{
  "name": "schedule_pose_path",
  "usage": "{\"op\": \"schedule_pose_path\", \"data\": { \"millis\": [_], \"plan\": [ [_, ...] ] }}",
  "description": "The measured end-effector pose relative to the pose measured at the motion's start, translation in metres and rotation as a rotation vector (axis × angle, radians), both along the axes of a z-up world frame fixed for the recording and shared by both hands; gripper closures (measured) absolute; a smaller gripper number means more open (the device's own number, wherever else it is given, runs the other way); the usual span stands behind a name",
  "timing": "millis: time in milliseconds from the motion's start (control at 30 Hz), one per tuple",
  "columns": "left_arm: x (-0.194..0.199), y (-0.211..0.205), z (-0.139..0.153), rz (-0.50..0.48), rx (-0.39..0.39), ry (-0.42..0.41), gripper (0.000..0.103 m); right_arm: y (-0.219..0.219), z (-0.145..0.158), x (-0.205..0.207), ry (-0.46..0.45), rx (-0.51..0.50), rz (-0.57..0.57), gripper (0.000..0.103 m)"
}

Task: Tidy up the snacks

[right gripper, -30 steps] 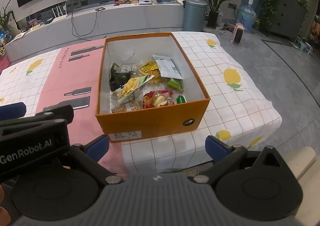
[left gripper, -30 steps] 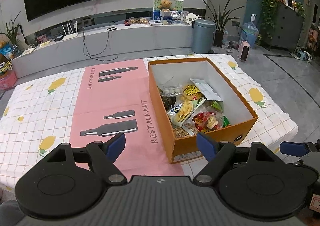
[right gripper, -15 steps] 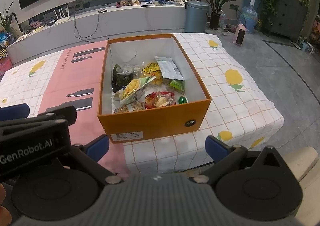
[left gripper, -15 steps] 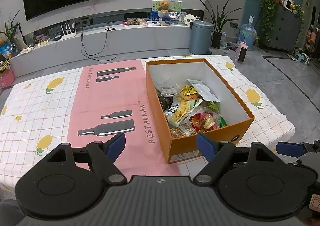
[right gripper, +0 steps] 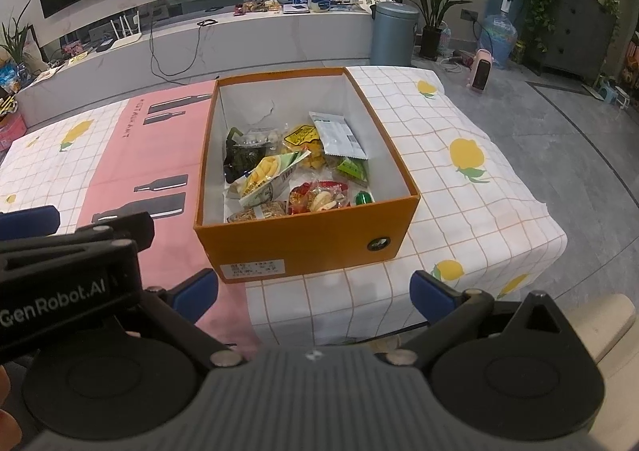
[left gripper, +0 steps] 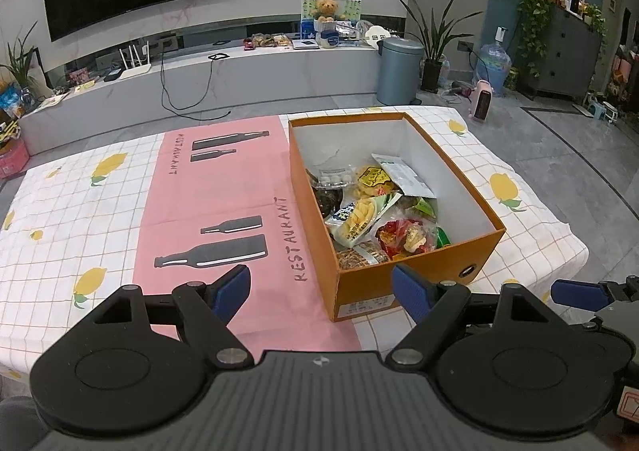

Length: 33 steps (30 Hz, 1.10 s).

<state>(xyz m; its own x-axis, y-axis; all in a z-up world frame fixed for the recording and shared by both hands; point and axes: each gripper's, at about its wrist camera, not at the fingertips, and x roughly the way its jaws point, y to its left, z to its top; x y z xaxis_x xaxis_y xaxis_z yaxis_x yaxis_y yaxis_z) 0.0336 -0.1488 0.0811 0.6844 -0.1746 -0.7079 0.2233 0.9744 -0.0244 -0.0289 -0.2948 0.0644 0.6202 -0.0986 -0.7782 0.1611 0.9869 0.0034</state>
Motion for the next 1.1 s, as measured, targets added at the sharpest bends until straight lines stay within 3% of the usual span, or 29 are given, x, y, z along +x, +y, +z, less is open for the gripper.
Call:
{"op": "schedule_pose_path", "data": {
  "millis": [1100],
  "plan": [
    [0.0007,0.0066,-0.0046,-0.015,-0.015,0.016,0.009,0.0054,-0.0035,-0.0012,0.0,0.006,0.009,0.004]
  ]
}}
